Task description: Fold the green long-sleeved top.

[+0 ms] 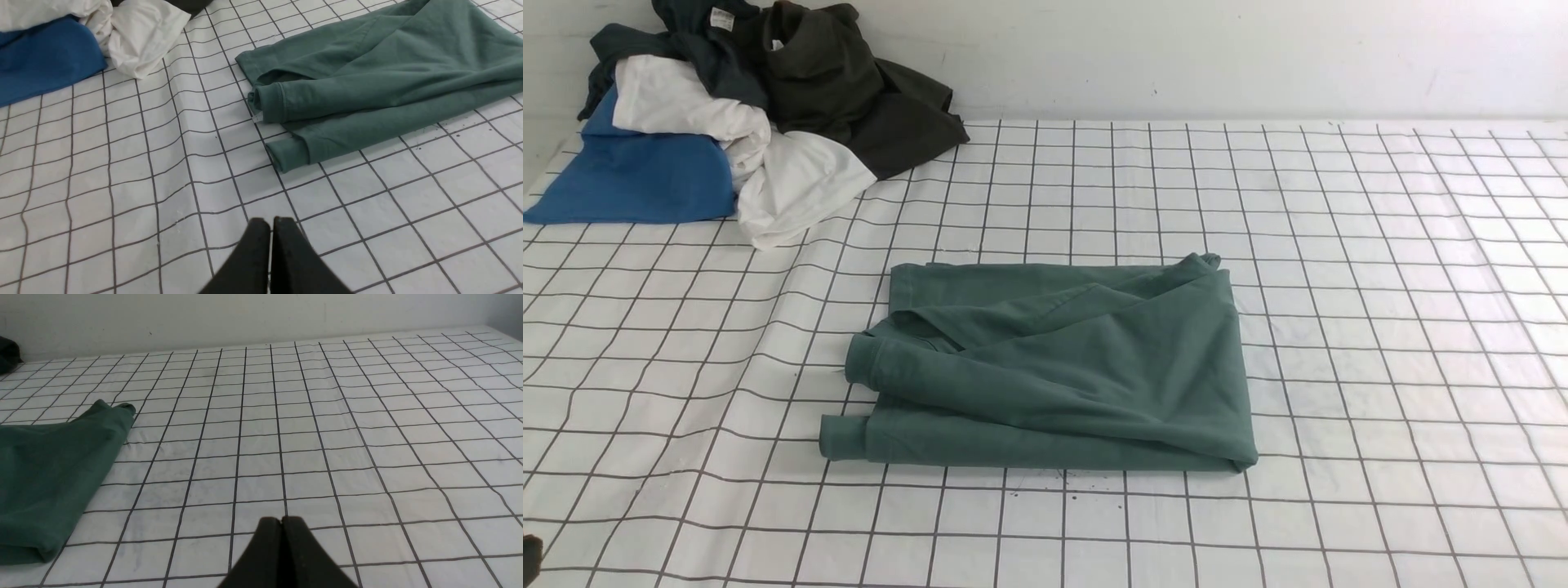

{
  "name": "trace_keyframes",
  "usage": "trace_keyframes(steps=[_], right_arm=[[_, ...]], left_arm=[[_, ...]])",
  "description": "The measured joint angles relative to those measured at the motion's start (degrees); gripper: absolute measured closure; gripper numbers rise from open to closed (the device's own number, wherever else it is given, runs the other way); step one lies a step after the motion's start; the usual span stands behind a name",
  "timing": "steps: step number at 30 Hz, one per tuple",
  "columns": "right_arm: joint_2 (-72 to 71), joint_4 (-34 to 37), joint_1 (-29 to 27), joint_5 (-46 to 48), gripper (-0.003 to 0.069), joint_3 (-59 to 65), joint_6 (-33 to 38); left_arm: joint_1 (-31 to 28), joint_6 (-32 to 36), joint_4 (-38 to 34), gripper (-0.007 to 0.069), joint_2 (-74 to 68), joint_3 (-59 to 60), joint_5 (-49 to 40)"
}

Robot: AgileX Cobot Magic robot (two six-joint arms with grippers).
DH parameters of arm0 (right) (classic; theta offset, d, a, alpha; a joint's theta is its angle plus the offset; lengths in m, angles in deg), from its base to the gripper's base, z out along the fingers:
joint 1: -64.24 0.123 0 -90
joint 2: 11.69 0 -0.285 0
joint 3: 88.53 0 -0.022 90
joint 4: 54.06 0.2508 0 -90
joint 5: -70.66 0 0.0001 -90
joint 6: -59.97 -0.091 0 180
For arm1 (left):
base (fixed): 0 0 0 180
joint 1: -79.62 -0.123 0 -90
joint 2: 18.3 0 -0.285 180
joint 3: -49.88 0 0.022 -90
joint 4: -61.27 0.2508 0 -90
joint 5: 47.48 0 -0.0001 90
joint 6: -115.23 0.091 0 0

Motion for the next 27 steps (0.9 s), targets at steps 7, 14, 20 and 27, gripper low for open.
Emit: trace_keyframes(steps=[7, 14, 20, 27], right_arm=[[0.00, 0.00, 0.00, 0.00, 0.0673, 0.00, 0.00], [0.00, 0.00, 0.00, 0.00, 0.0673, 0.00, 0.00], [0.00, 0.00, 0.00, 0.04, 0.0673, 0.00, 0.00], [0.00, 0.00, 0.00, 0.04, 0.0673, 0.00, 0.00]], left_arm=[[-6.16, 0.00, -1.13, 0.0631, 4.57, 9.26, 17.10], [-18.37, 0.00, -3.43, 0.0631, 11.69, 24.89, 31.39], [-19.20, -0.53, -3.44, 0.0631, 11.98, 27.71, 29.38], [-19.20, -0.64, -4.00, 0.0631, 12.02, 27.71, 25.58]])
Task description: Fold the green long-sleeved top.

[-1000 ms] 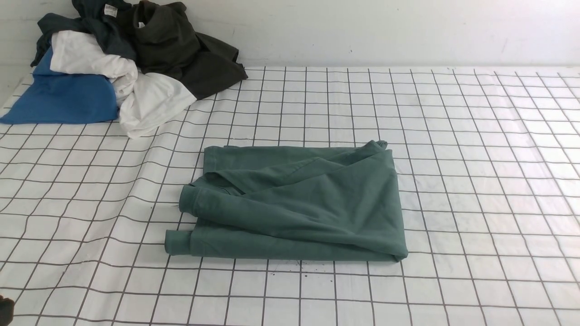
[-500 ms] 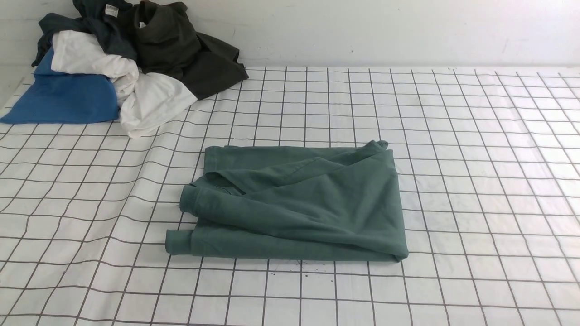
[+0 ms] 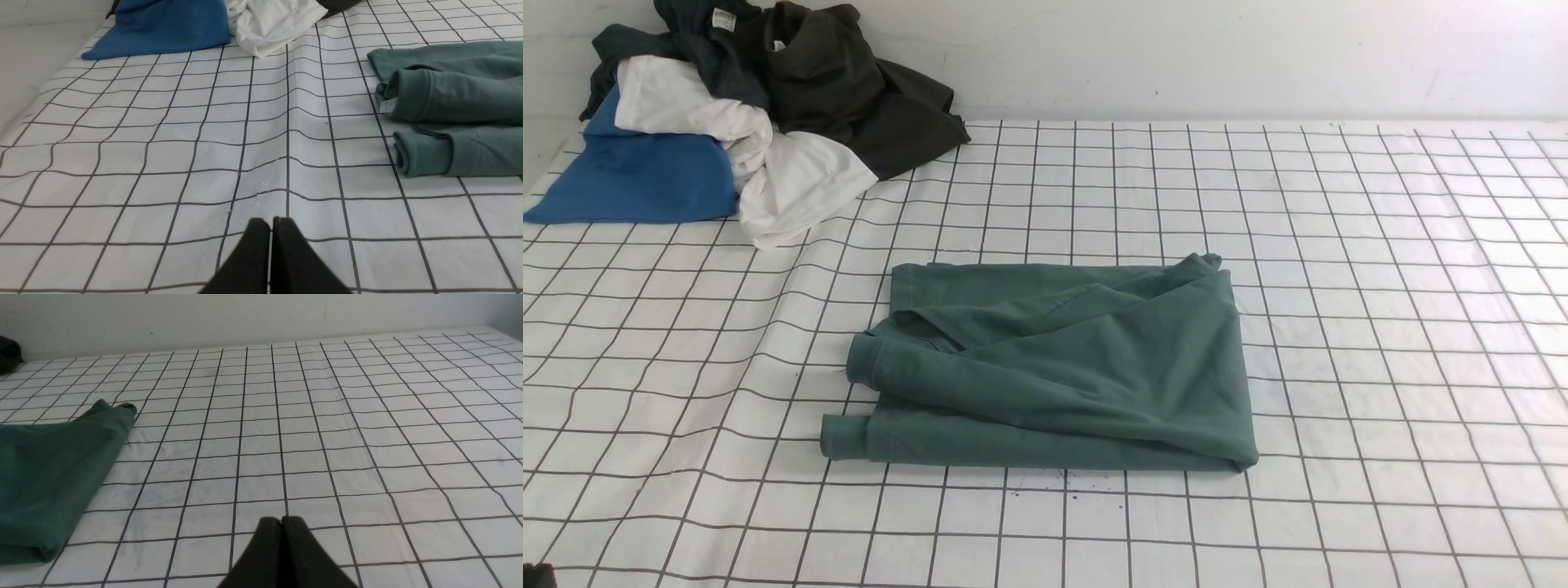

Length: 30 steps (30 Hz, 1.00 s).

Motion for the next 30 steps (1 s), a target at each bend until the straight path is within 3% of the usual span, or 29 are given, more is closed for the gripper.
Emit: trace_keyframes(steps=[30], right_arm=[[0.00, 0.00, 0.00, 0.00, 0.0673, 0.00, 0.00]], left_arm=[[0.00, 0.00, -2.08, 0.0631, 0.00, -0.05, -0.36]])
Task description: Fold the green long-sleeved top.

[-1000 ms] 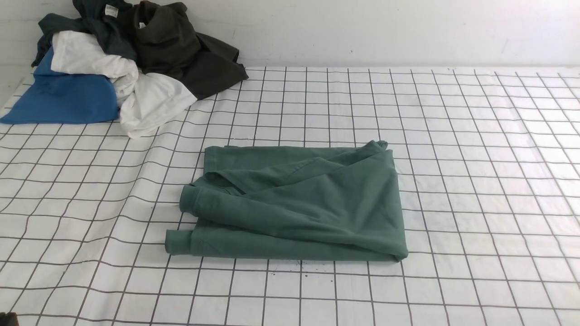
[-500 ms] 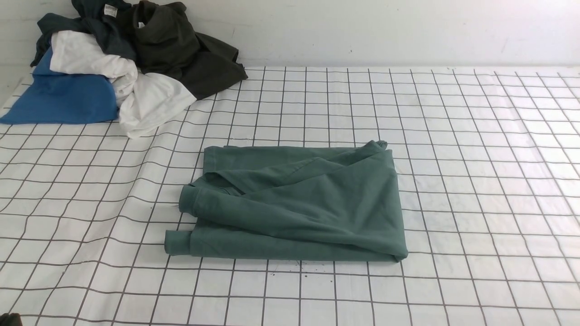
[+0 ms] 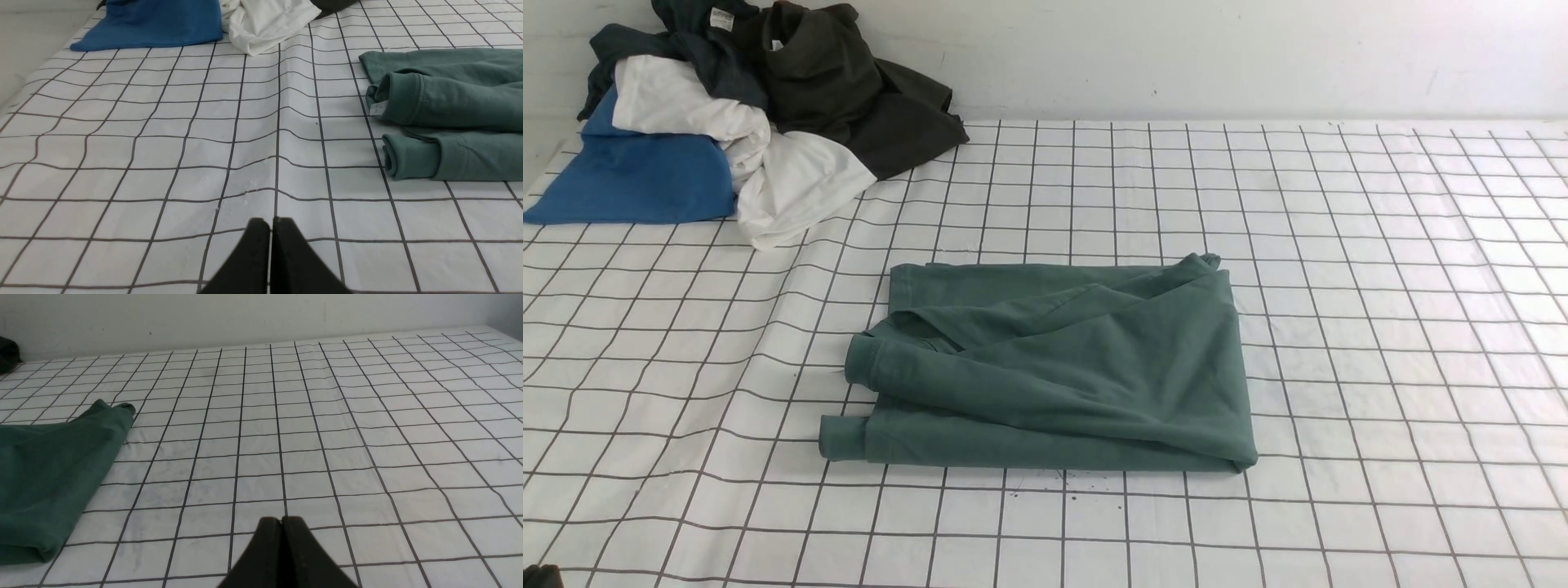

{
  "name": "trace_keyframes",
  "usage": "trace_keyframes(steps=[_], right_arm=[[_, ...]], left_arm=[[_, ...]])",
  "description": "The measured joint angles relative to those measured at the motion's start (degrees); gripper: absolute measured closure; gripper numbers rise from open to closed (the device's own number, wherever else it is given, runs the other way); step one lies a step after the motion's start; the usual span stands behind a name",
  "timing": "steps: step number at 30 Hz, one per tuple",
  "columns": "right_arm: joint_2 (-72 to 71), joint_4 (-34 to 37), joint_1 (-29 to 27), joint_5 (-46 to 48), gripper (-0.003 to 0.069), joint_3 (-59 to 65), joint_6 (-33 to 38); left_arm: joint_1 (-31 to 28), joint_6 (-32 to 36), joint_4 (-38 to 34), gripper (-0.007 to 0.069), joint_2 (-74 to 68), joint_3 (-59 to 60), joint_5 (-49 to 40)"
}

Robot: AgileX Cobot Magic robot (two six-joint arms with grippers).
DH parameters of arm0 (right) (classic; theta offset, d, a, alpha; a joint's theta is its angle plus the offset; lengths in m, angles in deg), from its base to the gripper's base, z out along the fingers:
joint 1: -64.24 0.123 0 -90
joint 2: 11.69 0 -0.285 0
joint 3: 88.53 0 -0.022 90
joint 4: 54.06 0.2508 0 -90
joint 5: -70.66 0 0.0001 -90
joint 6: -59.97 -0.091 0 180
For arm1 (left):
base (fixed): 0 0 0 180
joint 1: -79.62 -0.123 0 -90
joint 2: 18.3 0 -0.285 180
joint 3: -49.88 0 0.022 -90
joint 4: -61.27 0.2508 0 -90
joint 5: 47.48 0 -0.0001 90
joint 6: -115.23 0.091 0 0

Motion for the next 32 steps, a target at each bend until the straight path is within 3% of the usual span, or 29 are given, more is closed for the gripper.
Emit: trace_keyframes(steps=[32], right_arm=[[0.00, 0.00, 0.00, 0.00, 0.0673, 0.00, -0.68]], left_arm=[[0.00, 0.00, 0.00, 0.0631, 0.00, 0.00, 0.00]])
